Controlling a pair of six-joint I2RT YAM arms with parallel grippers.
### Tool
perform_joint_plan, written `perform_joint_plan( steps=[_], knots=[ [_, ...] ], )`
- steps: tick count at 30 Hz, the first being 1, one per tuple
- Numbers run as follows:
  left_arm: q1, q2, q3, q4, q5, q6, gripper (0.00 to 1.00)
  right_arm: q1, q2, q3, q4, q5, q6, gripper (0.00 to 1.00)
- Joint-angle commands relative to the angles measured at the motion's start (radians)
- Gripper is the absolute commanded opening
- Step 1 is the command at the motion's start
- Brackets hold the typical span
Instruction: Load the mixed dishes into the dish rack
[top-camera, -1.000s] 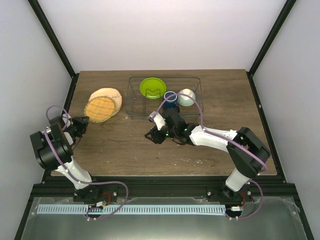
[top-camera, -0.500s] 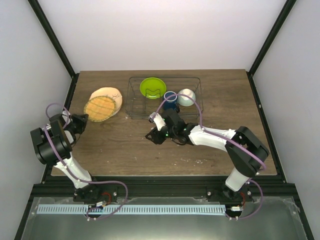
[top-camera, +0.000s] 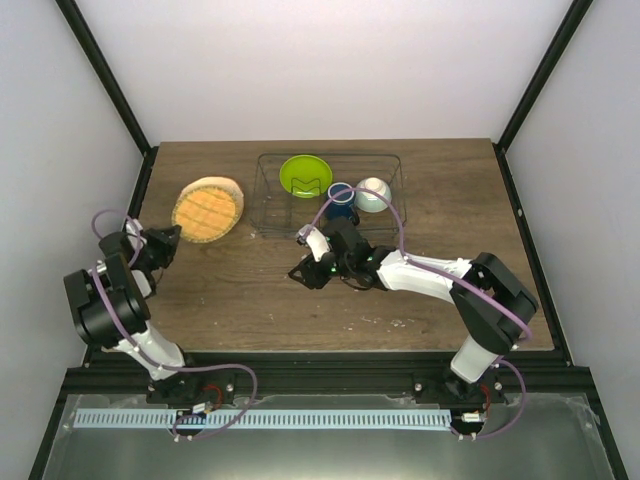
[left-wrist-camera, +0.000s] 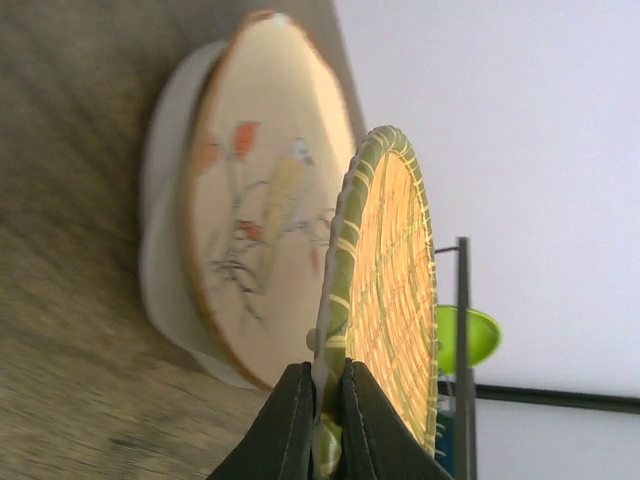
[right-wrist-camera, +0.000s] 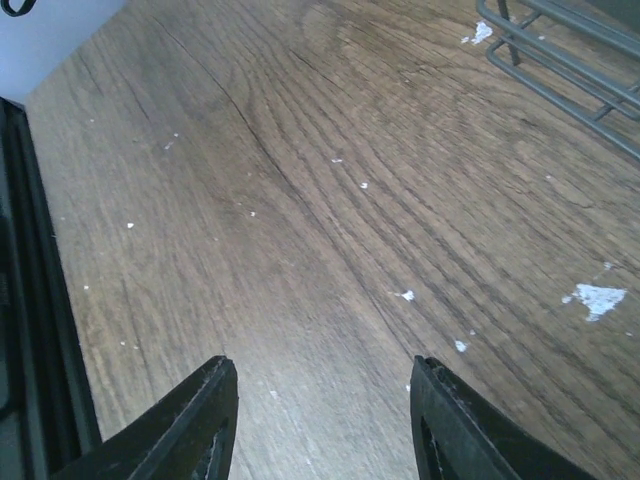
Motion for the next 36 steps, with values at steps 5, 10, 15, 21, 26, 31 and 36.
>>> perform_joint_plan(
  steps=[5,10,15,21,26,31,36],
  knots=[
    [0.035,-0.269,-0.039,-0.031,0.086,0.021,0.00,0.003,-0.013,0.043,0.056,-0.044,0.055,0.70],
    [0.031,-0.444,-0.066,-0.172,0.101,0.073,0.00,0.003,-0.044,0.044,0.144,-0.110,0.093,0.84],
    [-0.021,-0.619,-0.096,-0.346,0.076,0.153,0.00,-0.003,-0.009,0.107,0.196,-0.190,0.115,0.85],
    [-0.123,-0.748,-0.102,-0.487,0.043,0.191,0.00,-0.061,0.030,0.147,0.315,-0.318,0.220,0.82],
    [-0.163,-0.820,-0.102,-0.566,0.036,0.222,0.00,-0.085,0.055,0.181,0.333,-0.358,0.263,0.80],
    [-0.180,-0.871,-0.114,-0.599,0.053,0.229,0.00,-0.086,0.105,0.214,0.328,-0.367,0.268,0.79],
    [-0.182,-0.914,-0.122,-0.629,0.076,0.235,0.00,-0.086,0.187,0.271,0.347,-0.394,0.300,0.77]
  ],
)
